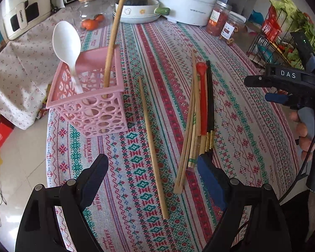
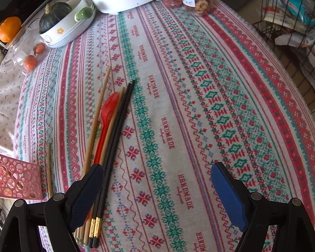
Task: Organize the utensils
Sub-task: 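Move the left tool to the chopstick pile and grasp a wooden chopstick, then lift the wooden chopstick with the left tool while the right tool grasps a black chopstick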
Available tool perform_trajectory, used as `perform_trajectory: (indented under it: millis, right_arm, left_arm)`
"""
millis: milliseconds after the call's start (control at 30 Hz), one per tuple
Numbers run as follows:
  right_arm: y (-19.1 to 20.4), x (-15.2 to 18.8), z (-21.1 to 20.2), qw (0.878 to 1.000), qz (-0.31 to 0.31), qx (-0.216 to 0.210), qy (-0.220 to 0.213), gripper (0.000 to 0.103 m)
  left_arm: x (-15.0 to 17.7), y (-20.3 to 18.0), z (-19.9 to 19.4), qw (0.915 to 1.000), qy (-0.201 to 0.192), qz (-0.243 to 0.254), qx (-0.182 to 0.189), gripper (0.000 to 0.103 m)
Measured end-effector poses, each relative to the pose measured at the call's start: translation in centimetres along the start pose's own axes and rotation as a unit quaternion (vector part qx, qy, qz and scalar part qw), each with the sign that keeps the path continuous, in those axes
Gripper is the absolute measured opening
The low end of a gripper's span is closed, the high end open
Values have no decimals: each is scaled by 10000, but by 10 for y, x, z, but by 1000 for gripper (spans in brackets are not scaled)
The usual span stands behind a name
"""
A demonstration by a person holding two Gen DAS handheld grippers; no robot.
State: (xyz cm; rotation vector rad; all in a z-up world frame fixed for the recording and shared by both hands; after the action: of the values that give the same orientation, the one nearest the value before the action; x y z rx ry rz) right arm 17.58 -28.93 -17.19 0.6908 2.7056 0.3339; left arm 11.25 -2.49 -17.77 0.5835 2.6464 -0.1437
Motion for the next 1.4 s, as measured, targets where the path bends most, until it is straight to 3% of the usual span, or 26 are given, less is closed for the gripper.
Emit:
perform_trajectory:
  millis: [167, 267, 367, 500, 800, 1033, 1167, 1400]
  right_arm:
    - [-12, -7, 1, 9997, -145, 198, 89, 87]
    - [-17, -13, -1, 9994, -269, 233, 38, 87]
    - [-24, -15, 2, 9988, -360, 327, 84, 88]
    - [-35, -17, 9, 9987, -303, 286, 308, 88]
    - [-47, -33, 7, 9990, -231, 238, 299, 87]
    - [-48, -36, 7, 9990, -230, 169, 338, 87]
    - [-47, -35, 6, 9990, -236, 137, 352, 87]
    - [-45, -31, 10, 9985, -284, 272, 370, 87]
  left_arm:
    - [-28, -32, -4, 9991, -400, 171, 4, 86]
    - [-56, -42, 2, 9985, -495, 221, -68, 75]
    - [-87, -48, 22, 9992, -335, 198, -127, 61]
    - [-125, -43, 60, 9996, 56, -292, 1, 40]
    - [-187, -47, 120, 9983, 316, -494, -39, 27]
    - [-203, -45, 144, 9958, 636, -629, -191, 23]
    - [-202, -40, 153, 9940, 774, -766, -105, 7]
    - [-184, -43, 110, 9976, 520, -451, -68, 6]
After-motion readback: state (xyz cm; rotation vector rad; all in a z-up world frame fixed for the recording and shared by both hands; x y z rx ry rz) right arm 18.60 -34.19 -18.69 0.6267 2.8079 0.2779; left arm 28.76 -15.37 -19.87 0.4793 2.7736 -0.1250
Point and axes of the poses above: each gripper's, at about its wrist camera, not at the fingertips, and z roughly the way its jaws point, y to its left, x to its underside, the point moved 5 cm from there along z, roughly the way its jaws point, and after that the axes turned 9 degrees about z, right-handed, at the moved point
